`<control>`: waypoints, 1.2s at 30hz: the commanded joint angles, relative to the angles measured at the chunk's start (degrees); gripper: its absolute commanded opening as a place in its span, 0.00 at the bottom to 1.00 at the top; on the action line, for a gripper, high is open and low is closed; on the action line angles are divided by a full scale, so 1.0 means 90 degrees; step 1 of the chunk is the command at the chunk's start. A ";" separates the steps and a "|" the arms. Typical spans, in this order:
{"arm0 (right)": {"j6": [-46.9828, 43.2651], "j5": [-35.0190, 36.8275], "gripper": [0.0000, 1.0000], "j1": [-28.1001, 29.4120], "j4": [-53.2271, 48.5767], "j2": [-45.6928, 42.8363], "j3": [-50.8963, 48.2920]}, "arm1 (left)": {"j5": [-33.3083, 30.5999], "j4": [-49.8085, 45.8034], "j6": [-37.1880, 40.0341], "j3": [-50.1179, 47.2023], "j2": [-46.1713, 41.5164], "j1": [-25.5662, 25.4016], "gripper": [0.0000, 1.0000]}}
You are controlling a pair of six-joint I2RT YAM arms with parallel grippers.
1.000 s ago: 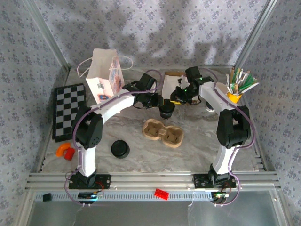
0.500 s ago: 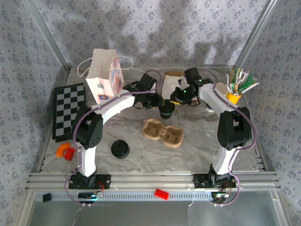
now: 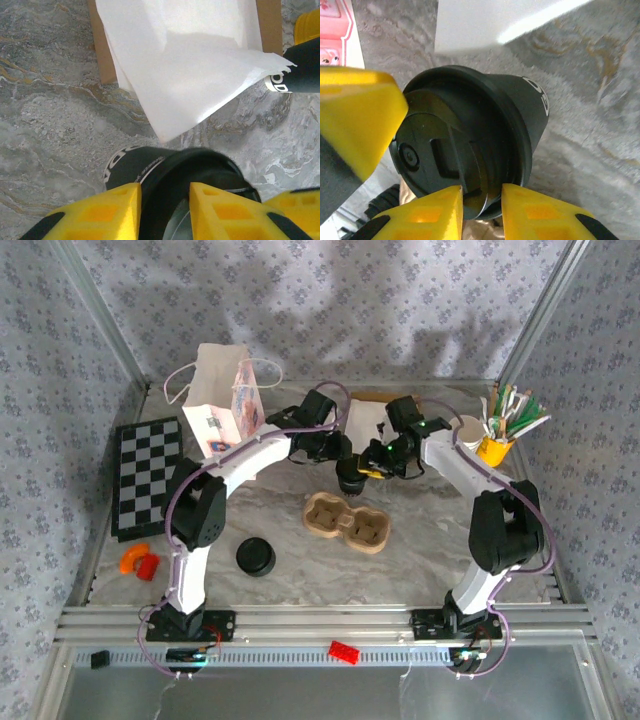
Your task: Pack the takeout coffee
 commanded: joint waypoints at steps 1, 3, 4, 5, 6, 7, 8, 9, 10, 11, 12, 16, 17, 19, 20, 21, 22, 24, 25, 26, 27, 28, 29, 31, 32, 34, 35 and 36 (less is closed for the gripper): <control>0.0331 -0.0294 0.30 0.0121 -0.0061 -0.0201 -0.0127 | 0.0195 0.0018 0.0326 0.0273 0.0136 0.0045 0.34; 0.0379 -0.0264 0.33 0.0155 -0.0035 -0.0281 -0.0108 | 0.0151 0.0023 0.0352 0.0331 0.0104 0.0066 0.35; 0.0400 -0.0270 0.34 0.0180 0.0000 -0.0323 -0.0105 | 0.0128 0.0037 0.0353 0.0357 0.0073 0.0087 0.36; 0.0400 -0.0270 0.37 0.0176 0.0003 -0.0354 -0.0086 | 0.0128 0.0068 0.0352 0.0355 0.0047 0.0102 0.37; 0.0396 -0.0217 0.39 0.0181 -0.0028 -0.0386 -0.0054 | 0.0110 0.0104 0.0328 0.0369 0.0017 0.0121 0.38; 0.0336 -0.0147 0.40 0.0165 -0.0087 -0.0403 -0.0010 | 0.0099 0.0110 0.0297 0.0378 -0.0006 0.0145 0.39; 0.0260 -0.0091 0.41 0.0156 -0.0195 -0.0389 0.0041 | 0.0106 0.0089 0.0275 0.0396 -0.0018 0.0158 0.40; 0.0137 -0.0053 0.42 0.0131 -0.0387 -0.0357 0.0134 | 0.0110 0.0036 0.0245 0.0406 -0.0051 0.0176 0.40; 0.0007 -0.0012 0.43 0.0102 -0.0559 -0.0350 0.0233 | 0.0101 -0.0005 0.0227 0.0391 -0.0115 0.0186 0.42; -0.0136 0.0055 0.44 0.0057 -0.0731 -0.0351 0.0329 | 0.0089 0.0017 0.0225 0.0304 -0.0207 0.0182 0.43; -0.0285 0.0077 0.45 0.0027 -0.0818 -0.0373 0.0376 | 0.0089 0.0076 0.0194 0.0169 -0.0344 0.0176 0.45; -0.1094 0.0238 0.48 0.0005 -0.1285 -0.0253 0.0663 | -0.0084 0.0045 -0.0168 -0.0453 -0.0916 0.0177 0.48; -0.1288 0.0252 0.49 0.0015 -0.1450 -0.0159 0.0765 | -0.0097 0.0056 -0.0309 -0.0619 -0.1049 0.0179 0.48; -0.1615 0.0333 0.50 0.0078 -0.1767 0.0050 0.0994 | -0.0010 0.0257 -0.0598 -0.1082 -0.1301 0.0132 0.48; -0.1736 0.0361 0.51 0.0107 -0.1883 0.0159 0.1101 | 0.0048 0.0346 -0.0706 -0.1236 -0.1365 0.0113 0.48; -0.1842 0.0380 0.51 0.0144 -0.1988 0.0270 0.1224 | 0.0120 0.0393 -0.0777 -0.1352 -0.1421 0.0082 0.48; -0.1895 0.0377 0.51 0.0166 -0.2078 0.0363 0.1315 | 0.0129 0.0365 -0.0843 -0.1421 -0.1429 0.0062 0.48; -0.1914 0.0360 0.51 0.0179 -0.2085 0.0490 0.1414 | 0.0118 0.0329 -0.0933 -0.1516 -0.1407 0.0035 0.46; -0.1921 0.0382 0.51 0.0191 -0.2110 0.0573 0.1475 | 0.0155 0.0370 -0.0989 -0.1561 -0.1379 0.0015 0.46; -0.1960 0.0401 0.51 0.0217 -0.2188 0.0661 0.1569 | 0.0242 0.0454 -0.1027 -0.1602 -0.1353 0.0013 0.46; -0.2033 0.0439 0.50 0.0251 -0.2337 0.0752 0.1678 | 0.0365 0.0617 -0.1075 -0.1643 -0.1328 0.0009 0.46; -0.2067 0.0495 0.50 0.0288 -0.2418 0.0817 0.1743 | 0.0461 0.0747 -0.1109 -0.1668 -0.1307 -0.0005 0.46; -0.2083 0.0511 0.50 0.0308 -0.2454 0.0848 0.1768 | 0.0488 0.0806 -0.1131 -0.1666 -0.1299 -0.0025 0.46; -0.2104 0.0502 0.50 0.0320 -0.2453 0.0913 0.1789 | 0.0498 0.0805 -0.1123 -0.1579 -0.1238 -0.0078 0.46; -0.2109 0.0502 0.49 0.0321 -0.2455 0.0943 0.1806 | 0.0507 0.0794 -0.1119 -0.1547 -0.1198 -0.0095 0.46; -0.2120 0.0507 0.49 0.0340 -0.2485 0.1020 0.1865 | 0.0539 0.0833 -0.1138 -0.1551 -0.1133 -0.0107 0.46; -0.2122 0.0501 0.49 0.0338 -0.2507 0.1056 0.1900 | 0.0520 0.0808 -0.1145 -0.1544 -0.1106 -0.0110 0.46; -0.2126 0.0504 0.49 0.0340 -0.2526 0.1103 0.1934 | 0.0469 0.0769 -0.1144 -0.1544 -0.1088 -0.0098 0.45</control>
